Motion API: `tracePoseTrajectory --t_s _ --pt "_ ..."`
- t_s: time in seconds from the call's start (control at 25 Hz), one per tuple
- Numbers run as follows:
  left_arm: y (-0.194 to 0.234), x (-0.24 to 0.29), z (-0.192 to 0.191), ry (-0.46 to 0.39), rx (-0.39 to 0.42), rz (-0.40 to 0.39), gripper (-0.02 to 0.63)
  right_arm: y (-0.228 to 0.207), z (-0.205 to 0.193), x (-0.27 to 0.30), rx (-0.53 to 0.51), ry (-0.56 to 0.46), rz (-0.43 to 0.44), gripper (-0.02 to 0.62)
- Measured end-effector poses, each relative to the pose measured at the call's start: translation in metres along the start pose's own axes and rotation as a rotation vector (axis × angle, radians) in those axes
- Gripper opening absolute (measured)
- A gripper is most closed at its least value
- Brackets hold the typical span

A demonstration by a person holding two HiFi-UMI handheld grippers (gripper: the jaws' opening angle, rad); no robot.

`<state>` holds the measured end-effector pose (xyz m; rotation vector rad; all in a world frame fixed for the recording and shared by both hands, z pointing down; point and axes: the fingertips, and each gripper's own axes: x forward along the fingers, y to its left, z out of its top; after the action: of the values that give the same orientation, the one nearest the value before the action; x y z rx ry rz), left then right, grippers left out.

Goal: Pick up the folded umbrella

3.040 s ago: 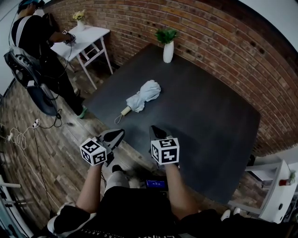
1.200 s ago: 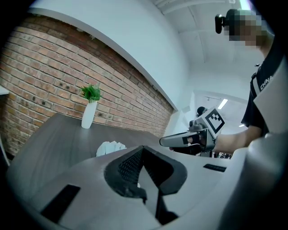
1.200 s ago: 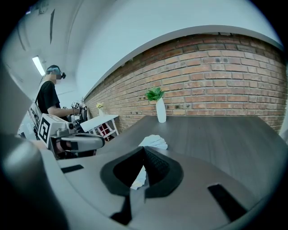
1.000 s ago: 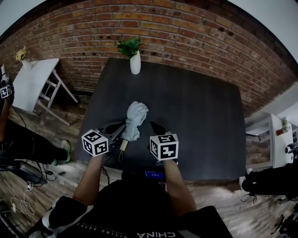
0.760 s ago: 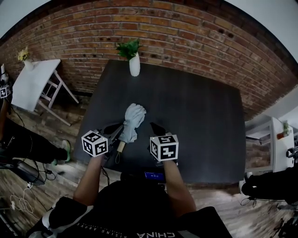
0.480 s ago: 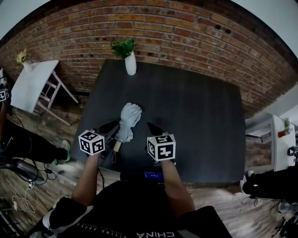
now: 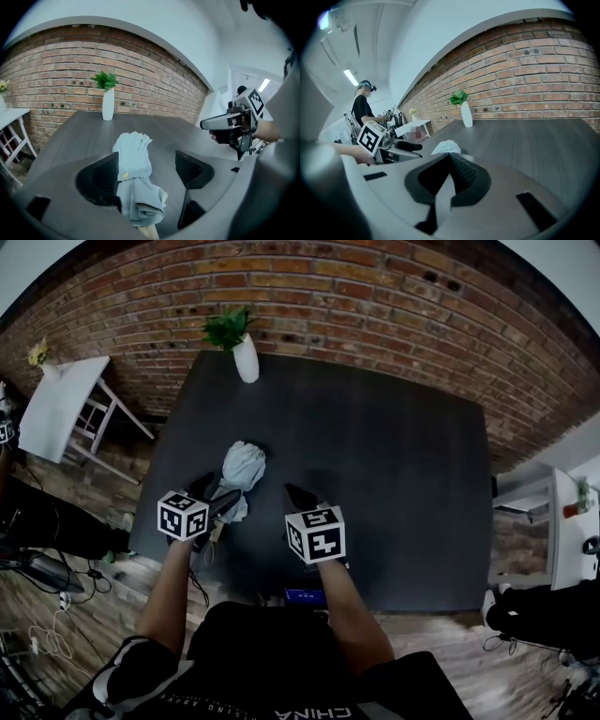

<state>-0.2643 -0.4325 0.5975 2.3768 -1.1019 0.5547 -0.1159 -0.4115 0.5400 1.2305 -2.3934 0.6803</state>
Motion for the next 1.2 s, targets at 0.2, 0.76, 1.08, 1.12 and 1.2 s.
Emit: tracePoseTrajectory --t_s 0.2,0.76,1.08,1.12,1.2 --pt "0.011 0.021 -0.023 0.103 0.012 0.036 0.382 -0.005 -0.006 0.008 0.014 0.021 0.008 0.009" --pt "0.035 0.070 -0.071 0.313 0.041 0.061 0.380 -0.018 0.003 0.041 0.021 0.068 -0.023 0.009" --pt "0.035 0.074 -0.079 0.366 0.024 0.047 0.377 -0.025 -0.001 0.056 0.043 0.093 -0.017 0.009" --pt "0.034 0.075 -0.079 0.360 0.020 0.046 0.376 -0.026 -0.002 0.058 0.046 0.096 -0.016 0.009" --pt "0.034 0.077 -0.078 0.344 0.008 0.044 0.377 -0.027 -0.004 0.061 0.050 0.101 -0.014 0.009"
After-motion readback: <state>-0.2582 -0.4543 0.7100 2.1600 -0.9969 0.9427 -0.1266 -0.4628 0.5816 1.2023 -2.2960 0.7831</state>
